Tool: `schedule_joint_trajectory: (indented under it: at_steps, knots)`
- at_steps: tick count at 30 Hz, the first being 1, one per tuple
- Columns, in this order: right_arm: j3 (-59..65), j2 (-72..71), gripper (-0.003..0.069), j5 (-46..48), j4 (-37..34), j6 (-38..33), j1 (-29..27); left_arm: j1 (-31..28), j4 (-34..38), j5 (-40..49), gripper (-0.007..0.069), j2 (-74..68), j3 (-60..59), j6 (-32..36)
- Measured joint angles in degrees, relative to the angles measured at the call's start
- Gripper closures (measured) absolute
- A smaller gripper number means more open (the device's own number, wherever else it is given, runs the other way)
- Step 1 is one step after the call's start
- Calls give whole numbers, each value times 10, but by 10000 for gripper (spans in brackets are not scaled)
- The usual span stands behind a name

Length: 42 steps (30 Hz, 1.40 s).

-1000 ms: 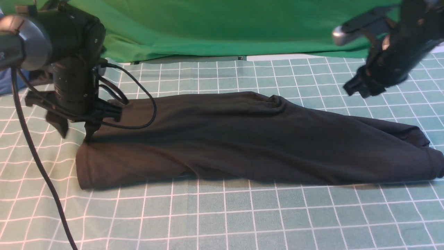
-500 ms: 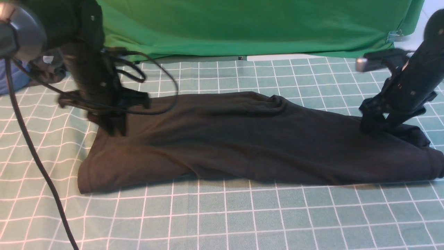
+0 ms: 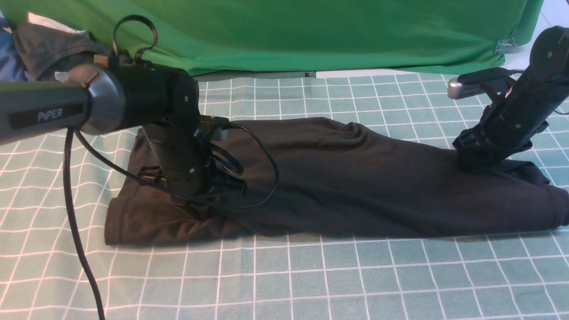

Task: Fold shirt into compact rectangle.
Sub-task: 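Fold the black garment in half by bringing its near edge over to the far edge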

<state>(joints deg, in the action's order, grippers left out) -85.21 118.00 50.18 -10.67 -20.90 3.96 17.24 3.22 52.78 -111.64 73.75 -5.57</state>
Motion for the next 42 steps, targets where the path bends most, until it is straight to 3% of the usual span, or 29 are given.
schedule_joint_trajectory:
  at_steps: [5,9,13,18,29,33,35,36,38,40,42]
  knots:
    - [0,0,468,14,-1,-9,0,0,-9,-12,622,1,-3,0]
    - [0,0,512,19,-1,-26,0,2,-32,-14,620,1,-3,-9]
    - [0,-1,618,15,-1,-35,0,3,-61,-8,620,1,-3,-31]
    - [0,-22,633,4,5,-36,0,3,-63,-8,619,1,-3,-32]
    - [0,-45,626,-16,27,-16,0,3,-64,-5,618,1,-3,-29]
    - [0,-37,520,-5,27,-16,0,3,-65,-4,618,1,-3,-29]
    - [0,-22,368,0,27,-16,0,3,-65,-4,618,1,-3,-29]
    - [0,-21,368,0,27,-16,0,3,-65,-4,618,1,-3,-29]
    - [0,-6,284,4,27,-16,2,3,-65,-4,618,1,-3,-28]
    - [0,0,281,4,27,-17,3,3,-65,-4,618,1,-3,-27]
    - [0,10,326,4,27,-22,9,3,-65,-4,618,1,-3,-26]
